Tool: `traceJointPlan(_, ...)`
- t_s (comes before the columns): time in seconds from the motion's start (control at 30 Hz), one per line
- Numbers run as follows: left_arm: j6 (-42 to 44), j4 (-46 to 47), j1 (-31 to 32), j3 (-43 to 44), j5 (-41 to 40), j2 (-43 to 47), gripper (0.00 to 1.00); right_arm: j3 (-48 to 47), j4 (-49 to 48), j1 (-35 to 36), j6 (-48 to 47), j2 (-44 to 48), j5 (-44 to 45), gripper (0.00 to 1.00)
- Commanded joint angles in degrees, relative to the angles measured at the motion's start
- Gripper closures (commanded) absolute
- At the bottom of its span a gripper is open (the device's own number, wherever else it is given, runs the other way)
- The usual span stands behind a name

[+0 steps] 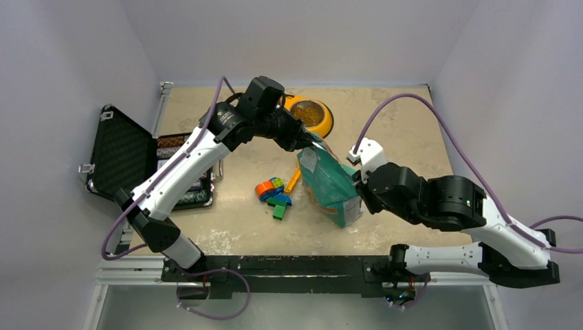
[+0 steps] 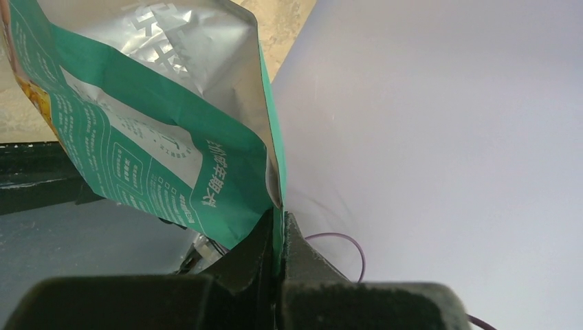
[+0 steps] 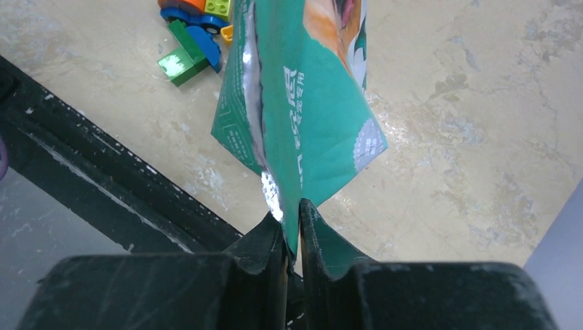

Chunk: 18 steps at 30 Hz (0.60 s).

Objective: Serve the pet food

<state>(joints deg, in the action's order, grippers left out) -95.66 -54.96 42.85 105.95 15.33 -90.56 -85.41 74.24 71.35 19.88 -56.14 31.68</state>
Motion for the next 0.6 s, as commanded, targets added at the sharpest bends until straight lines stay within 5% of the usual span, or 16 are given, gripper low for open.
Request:
traceJointPlan(0.0, -2.33, 8.34, -1.89, 1.9, -4.3, 4.3, 1.0, -0.94, -0.65, 0.1, -3.39, 1.71, -3.9, 0.75)
traceJointPlan(0.13, -2.79, 8.4, -1.88, 1.53, -3.49, 4.17, 1.0, -3.01, -4.3, 0.1, -6.95, -1.17, -6.47, 0.59)
traceJointPlan(0.37, -2.97, 7.76, -1.48, 1.14, -2.42, 4.65, 1.0, -12.05, -6.71, -0.27, -10.68, -14.67, 4.23, 0.56)
traceJointPlan(0.4, -2.88, 7.51, -1.39, 0.77, -2.51, 5.07, 1.0, -12.69, -6.43, -0.39, -10.65, -15.87, 5.85, 0.59)
traceJointPlan(0.47, -2.47, 6.92, -1.37, -0.19, -2.85, 5.93, 1.0, -12.56, -6.33, -0.51, -10.12, -16.24, 6.96, 0.98)
traceJointPlan(0.57, -1.31, 6.72, -1.41, -2.42, -4.06, 7.4, 1.0, -7.93, -7.72, -0.51, -10.11, -12.98, 6.01, 1.0)
